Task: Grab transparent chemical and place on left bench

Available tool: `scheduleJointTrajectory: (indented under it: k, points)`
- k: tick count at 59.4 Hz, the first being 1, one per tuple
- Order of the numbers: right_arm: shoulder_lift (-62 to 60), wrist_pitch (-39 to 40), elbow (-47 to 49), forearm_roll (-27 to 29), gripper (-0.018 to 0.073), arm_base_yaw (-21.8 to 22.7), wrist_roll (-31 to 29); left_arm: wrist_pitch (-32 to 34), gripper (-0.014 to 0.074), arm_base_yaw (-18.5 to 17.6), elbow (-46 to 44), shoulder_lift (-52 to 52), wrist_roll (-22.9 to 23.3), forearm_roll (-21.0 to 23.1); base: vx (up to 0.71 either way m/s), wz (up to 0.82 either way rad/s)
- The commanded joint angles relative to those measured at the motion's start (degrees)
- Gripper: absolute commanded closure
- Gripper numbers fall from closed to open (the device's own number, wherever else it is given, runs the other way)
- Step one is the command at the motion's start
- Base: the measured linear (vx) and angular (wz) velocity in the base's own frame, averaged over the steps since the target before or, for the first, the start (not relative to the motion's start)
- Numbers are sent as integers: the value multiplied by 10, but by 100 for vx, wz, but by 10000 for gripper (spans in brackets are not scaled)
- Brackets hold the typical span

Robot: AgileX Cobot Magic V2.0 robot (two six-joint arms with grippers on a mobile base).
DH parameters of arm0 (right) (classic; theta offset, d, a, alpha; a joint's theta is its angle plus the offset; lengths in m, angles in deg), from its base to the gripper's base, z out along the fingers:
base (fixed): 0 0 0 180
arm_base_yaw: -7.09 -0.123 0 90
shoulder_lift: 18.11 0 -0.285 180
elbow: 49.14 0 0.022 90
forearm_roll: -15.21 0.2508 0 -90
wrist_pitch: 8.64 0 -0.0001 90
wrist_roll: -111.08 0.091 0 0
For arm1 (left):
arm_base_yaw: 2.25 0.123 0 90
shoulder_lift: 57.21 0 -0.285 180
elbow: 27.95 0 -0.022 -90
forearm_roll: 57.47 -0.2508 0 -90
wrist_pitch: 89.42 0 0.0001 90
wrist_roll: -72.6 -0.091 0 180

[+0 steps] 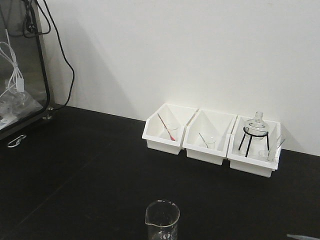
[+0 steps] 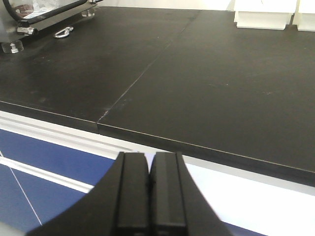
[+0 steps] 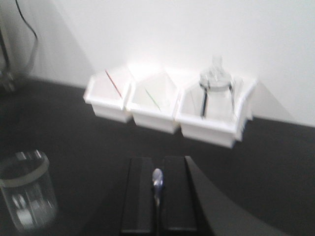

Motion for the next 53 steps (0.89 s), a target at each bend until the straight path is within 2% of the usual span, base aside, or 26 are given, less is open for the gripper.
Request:
scheduleJointTrajectory:
  k: [1, 10, 21, 28, 38, 53]
  points:
    - [19, 100, 19, 4, 522, 3, 7, 45, 600, -1, 9, 11, 4, 0, 0, 0]
    - [90, 108, 61, -29, 522, 2, 32, 45, 600, -1, 9, 11, 4, 0, 0, 0]
    - [215, 153, 169, -132, 522, -6, 123, 45, 600, -1, 9, 11, 4, 0, 0, 0]
    - [303, 158, 237, -186, 522, -61, 156, 45, 600, -1, 9, 11, 4, 0, 0, 0]
    - [419, 131, 323, -188, 522, -144, 141, 45, 600, -1, 9, 11, 4, 0, 0, 0]
    - [557, 109, 411, -189, 522, -207, 116, 45, 600, -1, 9, 11, 4, 0, 0, 0]
